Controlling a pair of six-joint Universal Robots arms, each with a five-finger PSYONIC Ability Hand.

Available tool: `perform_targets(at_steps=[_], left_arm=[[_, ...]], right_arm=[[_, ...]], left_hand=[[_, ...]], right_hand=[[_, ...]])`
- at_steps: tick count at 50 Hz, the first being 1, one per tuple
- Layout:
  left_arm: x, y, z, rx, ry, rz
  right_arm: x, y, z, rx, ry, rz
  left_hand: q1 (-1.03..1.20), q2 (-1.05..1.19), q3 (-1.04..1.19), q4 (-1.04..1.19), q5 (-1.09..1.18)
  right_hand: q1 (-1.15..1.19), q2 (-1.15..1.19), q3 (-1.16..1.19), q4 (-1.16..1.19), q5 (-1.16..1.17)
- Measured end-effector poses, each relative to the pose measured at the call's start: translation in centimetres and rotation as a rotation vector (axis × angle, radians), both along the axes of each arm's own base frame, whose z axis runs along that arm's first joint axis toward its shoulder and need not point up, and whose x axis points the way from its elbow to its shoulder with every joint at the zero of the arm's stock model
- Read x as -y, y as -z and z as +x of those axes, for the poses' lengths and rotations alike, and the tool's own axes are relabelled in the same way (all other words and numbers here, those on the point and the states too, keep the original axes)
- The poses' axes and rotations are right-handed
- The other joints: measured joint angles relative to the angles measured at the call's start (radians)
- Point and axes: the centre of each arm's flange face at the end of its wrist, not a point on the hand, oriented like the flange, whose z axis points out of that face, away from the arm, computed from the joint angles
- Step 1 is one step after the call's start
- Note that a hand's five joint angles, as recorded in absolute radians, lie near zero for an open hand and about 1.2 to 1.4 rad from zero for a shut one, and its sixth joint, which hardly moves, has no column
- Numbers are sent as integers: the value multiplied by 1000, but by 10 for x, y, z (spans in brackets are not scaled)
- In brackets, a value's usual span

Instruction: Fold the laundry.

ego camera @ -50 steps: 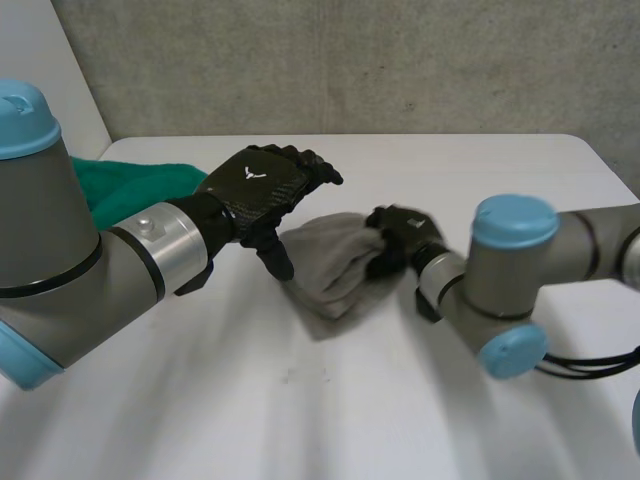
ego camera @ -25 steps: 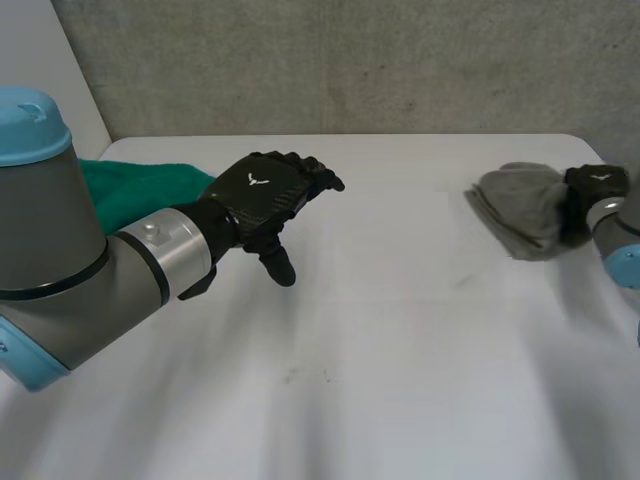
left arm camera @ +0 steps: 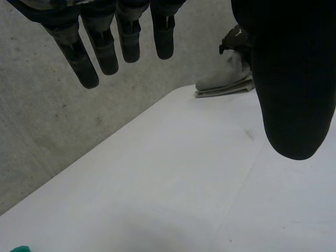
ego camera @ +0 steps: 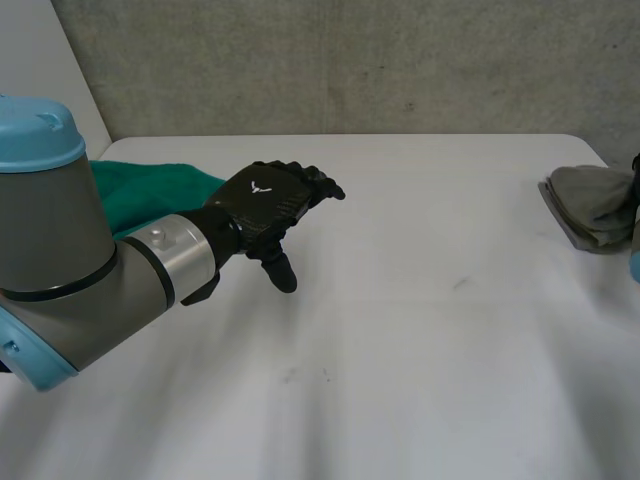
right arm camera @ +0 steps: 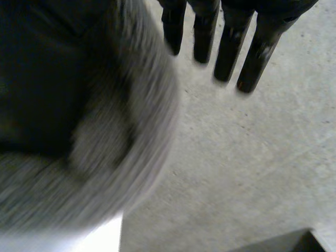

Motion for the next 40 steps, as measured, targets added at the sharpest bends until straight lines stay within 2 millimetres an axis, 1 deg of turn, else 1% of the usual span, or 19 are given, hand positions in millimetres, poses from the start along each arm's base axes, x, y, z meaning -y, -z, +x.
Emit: perform_targets(at_steps=[2, 6, 9, 16, 19, 20, 21, 22, 24, 27, 29, 30, 31, 33, 34, 35, 37, 39, 40], left_arm=[[0, 0, 0, 0, 0, 1], [0, 0, 0, -1, 0, 3], [-1, 1, 0, -3, -1, 8], [-1, -1, 0, -9, -2, 12], [-2, -1, 0, -10, -2, 10], [-2, -2, 0, -12, -2, 8], [-2, -3, 1, -13, -3, 5], [-2, -3, 1, -13, -3, 5], [-2, -5, 1, -16, -4, 0], [0, -9, 2, -23, -14, -15], [1, -11, 4, -27, -22, -27], [4, -15, 6, -34, -41, -50], [9, -19, 8, -41, -63, -75], [16, -24, 12, -53, -102, -114], [19, -26, 14, -56, -116, -128], [30, -31, 20, -66, -162, -172], [51, -38, 34, -75, -239, -243], [71, -42, 50, -67, -312, -304], [78, -42, 56, -60, -335, -321]], right_arm=[[0, 2, -3, -34, 29, -3], [-1, 4, -5, -74, 52, 9], [-5, -1, -7, -111, 65, 33], [-37, -30, -4, -293, 42, 142], [-44, -38, -3, -354, 36, 151], [-48, -44, -2, -400, 34, 151], [-54, -61, 0, -488, 39, 126], [-54, -61, 0, -488, 39, 126], [-58, -88, 1, -563, 64, 44], [-62, -116, 8, -563, 81, -72], [-66, -129, 15, -542, 73, -129], [-74, -144, 30, -497, 36, -204], [-82, -152, 45, -455, -15, -248], [-95, -160, 67, -394, -102, -293], [-100, -162, 76, -370, -139, -304], [-114, -163, 96, -311, -241, -317], [-138, -160, 126, -219, -408, -302], [-152, -157, 140, -172, -494, -280], [-169, -153, 154, -120, -586, -247]], left_hand=[[0, 0, 0, 0, 0], [0, 0, 0, 0, 0], [0, 0, 0, 0, 0], [0, 0, 0, 0, 0], [0, 0, 0, 0, 0], [0, 0, 0, 0, 0], [0, 0, 0, 0, 0], [0, 0, 0, 0, 0], [0, 0, 0, -1, 0], [0, -2, 0, -2, 0], [0, -3, 0, -2, 0], [0, -3, 0, -2, 0], [-6, -7, -9, -7, -8], [-17, -13, -16, -12, -9], [-18, -13, -16, -12, -9], [-19, -14, -16, -12, -9], [-19, -15, -16, -13, -9], [-19, -16, -16, -13, -9], [-19, -16, -16, -13, -9]], right_hand=[[-65, -153, -177, -180, -139], [-65, -159, -189, -186, -146], [-65, -159, -189, -186, -146], [-65, -159, -189, -186, -146], [-65, -159, -189, -186, -146], [-65, -159, -189, -186, -146], [-65, -159, -189, -186, -146], [-65, -159, -189, -186, -146], [-65, -159, -189, -186, -146], [-65, -159, -189, -186, -146], [-65, -159, -189, -186, -146], [-65, -159, -189, -186, -146], [-65, -159, -189, -186, -146], [-65, -159, -189, -186, -146], [-65, -159, -189, -186, -146], [-65, -159, -189, -186, -146], [-65, -159, -189, -186, -146], [-65, -159, -189, -186, -146], [-65, -159, -189, -186, -146]])
